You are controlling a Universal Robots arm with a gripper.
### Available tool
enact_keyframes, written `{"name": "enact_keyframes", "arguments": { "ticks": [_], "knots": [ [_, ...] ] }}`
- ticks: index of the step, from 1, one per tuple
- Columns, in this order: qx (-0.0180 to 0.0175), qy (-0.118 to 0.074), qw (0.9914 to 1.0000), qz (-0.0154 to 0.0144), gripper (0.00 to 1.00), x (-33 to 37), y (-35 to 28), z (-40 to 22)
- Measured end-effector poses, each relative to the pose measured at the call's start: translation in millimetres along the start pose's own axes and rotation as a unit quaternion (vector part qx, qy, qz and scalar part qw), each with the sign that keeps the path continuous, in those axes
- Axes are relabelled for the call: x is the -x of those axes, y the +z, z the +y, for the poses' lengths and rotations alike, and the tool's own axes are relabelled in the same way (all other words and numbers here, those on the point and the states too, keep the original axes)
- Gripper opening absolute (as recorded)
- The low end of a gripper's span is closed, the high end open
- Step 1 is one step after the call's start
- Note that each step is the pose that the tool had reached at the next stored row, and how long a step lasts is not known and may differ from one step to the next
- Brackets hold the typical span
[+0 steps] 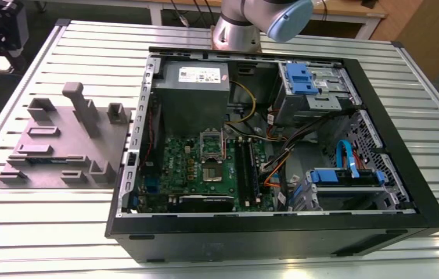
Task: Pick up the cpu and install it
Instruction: 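Pick up the cpu and move it towards the insertion slot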
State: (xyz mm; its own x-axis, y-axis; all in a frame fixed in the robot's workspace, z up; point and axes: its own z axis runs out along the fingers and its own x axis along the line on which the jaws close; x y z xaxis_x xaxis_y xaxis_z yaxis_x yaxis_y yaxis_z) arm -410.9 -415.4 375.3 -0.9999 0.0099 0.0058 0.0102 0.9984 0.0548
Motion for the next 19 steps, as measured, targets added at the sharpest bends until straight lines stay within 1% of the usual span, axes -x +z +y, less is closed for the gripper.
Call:
{"name": "enact_keyframes", "arguments": {
  "ticks": [14, 16, 19],
  "knots": [
    [0.0, 0.0, 1.0, 0.0, 0.47, 3.0, 0.0, 0.0],
    [0.0, 0.0, 1.0, 0.0, 0.47, 5.1, 0.0, 0.1],
    [0.0, 0.0, 1.0, 0.0, 0.47, 6.0, 0.0, 0.1]
  ]
}}
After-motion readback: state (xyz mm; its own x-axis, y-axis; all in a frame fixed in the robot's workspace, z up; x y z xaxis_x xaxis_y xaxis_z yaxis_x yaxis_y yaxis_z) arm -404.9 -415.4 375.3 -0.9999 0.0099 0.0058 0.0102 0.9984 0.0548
